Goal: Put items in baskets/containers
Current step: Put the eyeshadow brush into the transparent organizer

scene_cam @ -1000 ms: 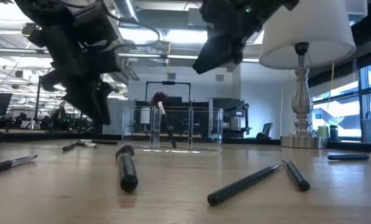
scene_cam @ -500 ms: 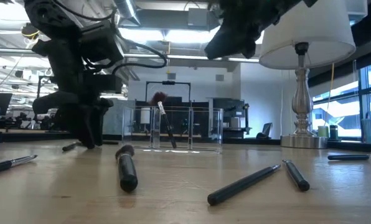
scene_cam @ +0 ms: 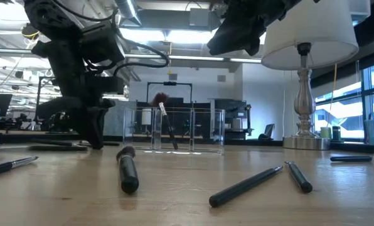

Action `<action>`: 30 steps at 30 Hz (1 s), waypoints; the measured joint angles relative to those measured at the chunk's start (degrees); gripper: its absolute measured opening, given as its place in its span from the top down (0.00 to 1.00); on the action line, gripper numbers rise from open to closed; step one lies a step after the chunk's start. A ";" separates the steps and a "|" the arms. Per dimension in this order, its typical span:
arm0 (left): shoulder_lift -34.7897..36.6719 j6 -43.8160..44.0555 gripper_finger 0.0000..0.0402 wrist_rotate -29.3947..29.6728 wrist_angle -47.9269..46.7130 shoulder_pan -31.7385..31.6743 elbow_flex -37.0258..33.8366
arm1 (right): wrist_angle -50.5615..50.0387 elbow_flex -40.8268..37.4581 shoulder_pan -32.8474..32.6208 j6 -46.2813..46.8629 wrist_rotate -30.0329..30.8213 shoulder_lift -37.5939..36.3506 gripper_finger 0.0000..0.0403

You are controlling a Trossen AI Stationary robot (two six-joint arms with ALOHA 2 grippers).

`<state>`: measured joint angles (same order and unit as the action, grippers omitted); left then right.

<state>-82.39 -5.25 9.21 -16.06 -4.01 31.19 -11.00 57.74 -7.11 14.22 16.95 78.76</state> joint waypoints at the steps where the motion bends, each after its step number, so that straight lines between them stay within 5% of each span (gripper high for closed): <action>1: 0.05 0.20 0.98 1.33 -0.85 0.00 0.58 | 0.01 0.00 0.00 0.17 0.00 0.00 0.68; 15: 9.63 5.11 0.99 23.25 -16.72 4.51 15.44 | -0.79 0.00 -0.07 0.47 1.55 0.04 0.68; 19: 15.63 12.25 0.99 28.30 -4.44 5.16 15.99 | -1.06 0.00 -0.07 0.62 2.11 0.07 0.68; 22: 18.87 15.41 0.99 26.91 8.47 5.17 13.71 | -1.19 0.00 -0.07 1.78 4.94 0.08 0.68; 30: 17.66 17.32 0.99 22.68 57.32 6.47 -1.73 | -6.24 0.00 -0.72 5.04 10.99 -2.96 0.68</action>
<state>-64.73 12.07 31.89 41.25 2.46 29.46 -17.24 57.74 -7.84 19.26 27.94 75.80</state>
